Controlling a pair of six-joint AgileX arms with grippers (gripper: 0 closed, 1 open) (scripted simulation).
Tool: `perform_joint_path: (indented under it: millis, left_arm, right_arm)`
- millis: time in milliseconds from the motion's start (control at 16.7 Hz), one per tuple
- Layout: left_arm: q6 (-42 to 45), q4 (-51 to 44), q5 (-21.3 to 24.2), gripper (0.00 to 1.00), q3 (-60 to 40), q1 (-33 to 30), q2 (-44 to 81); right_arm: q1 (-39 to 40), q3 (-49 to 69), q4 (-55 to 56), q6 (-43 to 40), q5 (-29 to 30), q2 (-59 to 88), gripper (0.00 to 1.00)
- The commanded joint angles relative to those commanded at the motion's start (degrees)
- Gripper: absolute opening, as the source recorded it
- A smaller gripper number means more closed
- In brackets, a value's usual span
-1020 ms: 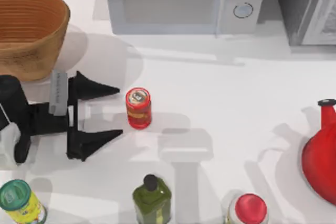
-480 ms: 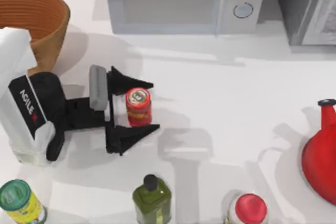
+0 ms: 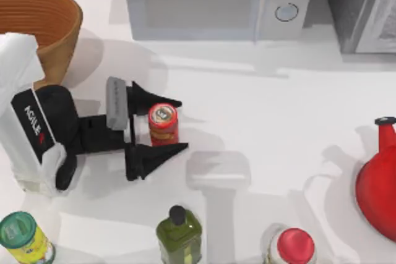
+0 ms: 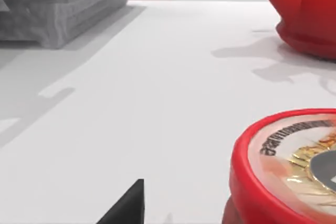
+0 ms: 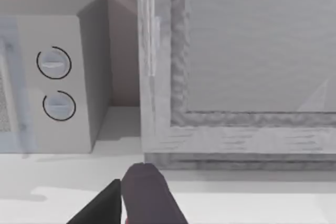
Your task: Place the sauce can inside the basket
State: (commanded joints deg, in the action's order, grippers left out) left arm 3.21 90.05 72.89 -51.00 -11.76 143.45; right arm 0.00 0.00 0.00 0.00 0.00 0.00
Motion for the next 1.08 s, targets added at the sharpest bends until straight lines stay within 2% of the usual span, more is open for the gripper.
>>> perform_joint_path:
  millis: [540,1080]
  left_arm:
    - [0.0,0.0,0.0,0.02,0.0,0.0,0.0]
    - [0.02,-0.06,0.05,0.0,0.08,0.14,-0.07]
  right_arm:
    - [0.0,0.0,0.0,0.0,0.0,0.0,1.0]
    - [0.0,0.0,0.0,0.0,0.0,0.0,1.0]
